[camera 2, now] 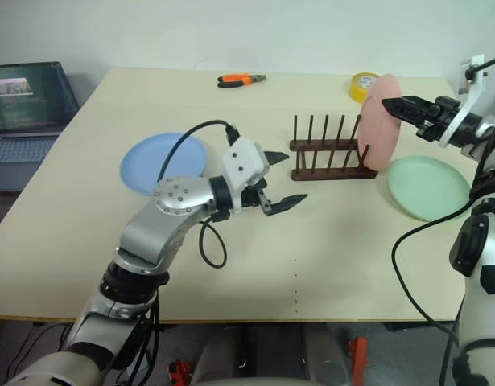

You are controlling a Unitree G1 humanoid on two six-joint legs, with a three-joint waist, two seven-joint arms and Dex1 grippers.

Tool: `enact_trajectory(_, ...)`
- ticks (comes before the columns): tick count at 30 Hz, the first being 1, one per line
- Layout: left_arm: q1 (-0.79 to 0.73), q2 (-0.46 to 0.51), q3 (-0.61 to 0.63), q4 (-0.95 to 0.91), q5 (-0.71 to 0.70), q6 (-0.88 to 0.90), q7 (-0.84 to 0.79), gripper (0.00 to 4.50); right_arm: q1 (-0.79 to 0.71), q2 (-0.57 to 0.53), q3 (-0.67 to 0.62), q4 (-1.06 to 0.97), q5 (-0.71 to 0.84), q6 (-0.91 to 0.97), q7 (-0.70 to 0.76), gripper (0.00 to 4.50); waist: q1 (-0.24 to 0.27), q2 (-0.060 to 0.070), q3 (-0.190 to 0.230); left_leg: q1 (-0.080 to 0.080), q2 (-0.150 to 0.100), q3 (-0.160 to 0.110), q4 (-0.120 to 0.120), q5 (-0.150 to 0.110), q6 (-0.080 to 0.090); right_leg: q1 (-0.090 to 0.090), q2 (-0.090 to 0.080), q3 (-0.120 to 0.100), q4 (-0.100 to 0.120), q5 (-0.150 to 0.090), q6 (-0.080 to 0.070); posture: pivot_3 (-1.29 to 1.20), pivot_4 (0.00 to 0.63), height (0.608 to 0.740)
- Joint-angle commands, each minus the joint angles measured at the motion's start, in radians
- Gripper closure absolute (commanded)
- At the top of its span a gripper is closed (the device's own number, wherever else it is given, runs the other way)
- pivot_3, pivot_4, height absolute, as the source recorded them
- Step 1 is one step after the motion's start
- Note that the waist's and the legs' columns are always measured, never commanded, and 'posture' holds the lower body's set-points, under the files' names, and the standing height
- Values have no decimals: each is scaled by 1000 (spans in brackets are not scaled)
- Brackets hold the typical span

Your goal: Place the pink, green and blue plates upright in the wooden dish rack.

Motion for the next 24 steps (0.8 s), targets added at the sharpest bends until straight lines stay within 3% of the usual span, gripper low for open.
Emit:
enact_trajectory(1,-12,1,0,-38,7,-8,3,0,-50,-35,-29,-36,4,-60,-41,1071,0,0,0,0,0,0,0,0,0,0,0,0,0,0,0,0,150,740)
enact_trajectory(11,-23,-9,-12,-25,3,-22,-6,0,33,-134,34,-252,-59,-84,-75,1071,2,0,0,0,0,0,0,0,0,0,0,0,0,0,0,0,150,740)
enact_trajectory(18,-13,-6,-23,-40,-19,-16,-45,0,487,-282,76,-829,-40,130,-16,1071,14,1,-1,-1,0,0,0,0,0,0,-1,0,-1,0,0,0,150,740)
enact_trajectory(21,-14,-16,-29,-31,-16,-22,-51,0,647,-285,62,-975,-36,184,-62,1071,9,2,-1,2,0,0,1,0,0,1,-1,1,1,0,0,0,150,740)
enact_trajectory(24,-19,-21,-37,-23,-12,-28,-61,0,715,-270,69,-1034,-48,216,-119,1071,1,2,-1,5,-1,1,1,0,0,2,0,3,3,1,1,0,150,740)
